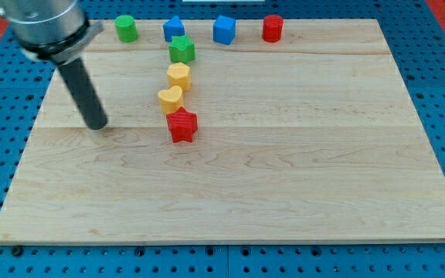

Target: Move red star towards bottom right

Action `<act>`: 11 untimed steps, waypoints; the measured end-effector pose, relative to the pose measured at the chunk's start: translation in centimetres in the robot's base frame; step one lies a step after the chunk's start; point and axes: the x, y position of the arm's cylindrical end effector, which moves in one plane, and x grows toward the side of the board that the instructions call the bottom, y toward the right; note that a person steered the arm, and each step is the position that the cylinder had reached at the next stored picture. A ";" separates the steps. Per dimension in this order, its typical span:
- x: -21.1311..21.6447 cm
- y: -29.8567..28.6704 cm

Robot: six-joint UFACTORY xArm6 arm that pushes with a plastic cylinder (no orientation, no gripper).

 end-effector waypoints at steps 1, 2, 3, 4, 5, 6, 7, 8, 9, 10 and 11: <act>0.8 4.6; 1.5 4.6; 2.2 4.6; 2.4 4.6; 2.4 9.0; 0.4 7.6; -2.1 8.7; 1.4 18.2; 7.8 24.6; 8.3 22.7; 8.3 16.0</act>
